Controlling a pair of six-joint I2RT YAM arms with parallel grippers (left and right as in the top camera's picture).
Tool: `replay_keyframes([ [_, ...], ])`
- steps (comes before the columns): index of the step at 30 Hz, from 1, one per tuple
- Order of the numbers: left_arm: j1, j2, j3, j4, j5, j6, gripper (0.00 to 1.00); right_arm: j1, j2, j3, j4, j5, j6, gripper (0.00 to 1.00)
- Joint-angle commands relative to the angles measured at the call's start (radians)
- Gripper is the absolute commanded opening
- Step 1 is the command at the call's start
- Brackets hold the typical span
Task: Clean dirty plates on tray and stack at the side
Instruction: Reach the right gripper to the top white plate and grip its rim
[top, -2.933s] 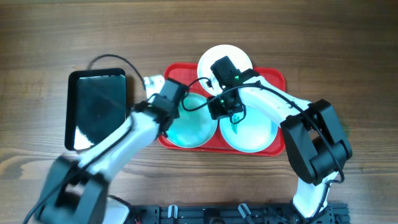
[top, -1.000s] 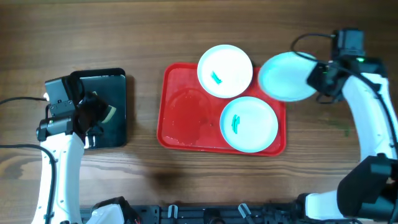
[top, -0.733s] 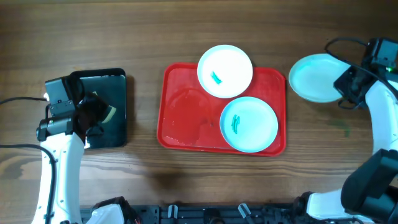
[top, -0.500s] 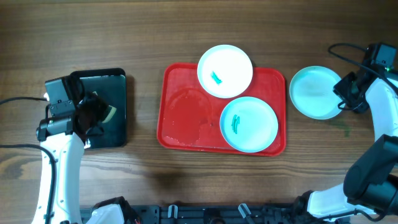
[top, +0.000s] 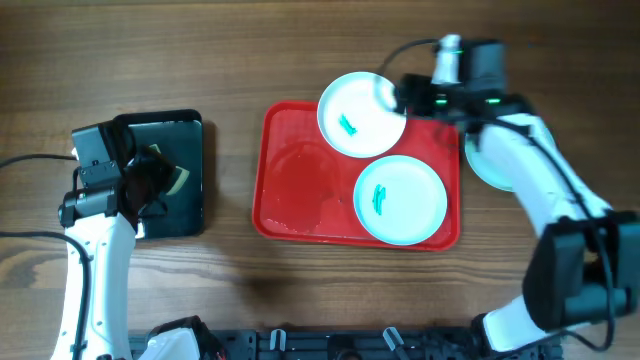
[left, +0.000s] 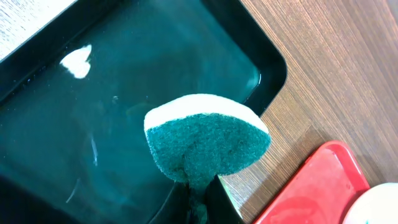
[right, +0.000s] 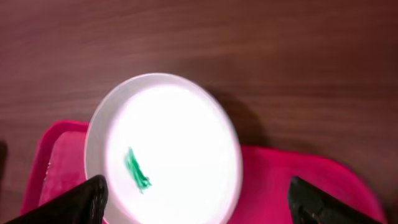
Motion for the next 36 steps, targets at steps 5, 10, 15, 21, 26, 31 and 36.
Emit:
replay_keyframes([
  [5, 0.005, 0.002, -0.003, 0.006, 0.016, -0.003, 0.04, 0.105, 0.258, -0.003, 0.112, 0.286, -0.045, 0.82],
  [10, 0.005, 0.019, -0.003, 0.015, 0.016, -0.003, 0.04, 0.105, 0.284, -0.002, 0.128, 0.227, -0.097, 0.6],
  [15, 0.005, 0.049, -0.003, 0.019, 0.023, -0.002, 0.04, 0.132, 0.283, 0.016, 0.061, 0.114, -0.094, 0.47],
  [21, 0.004, 0.053, -0.003, 0.035, 0.051, 0.002, 0.04, 0.243, 0.241, 0.16, -0.233, 0.088, -0.093, 0.39],
  [26, 0.004, 0.053, -0.003, 0.035, 0.074, 0.002, 0.04, 0.262, 0.196, 0.199, -0.25, 0.227, -0.066, 0.66],
  [31, -0.009, 0.053, -0.003, 0.056, 0.132, 0.04, 0.04, 0.24, 0.246, 0.176, -0.148, 0.196, -0.17, 0.62],
  [36, -0.125, 0.053, -0.003, 0.073, 0.13, 0.107, 0.04, 0.241, 0.304, 0.175, -0.098, 0.137, -0.173, 0.47],
])
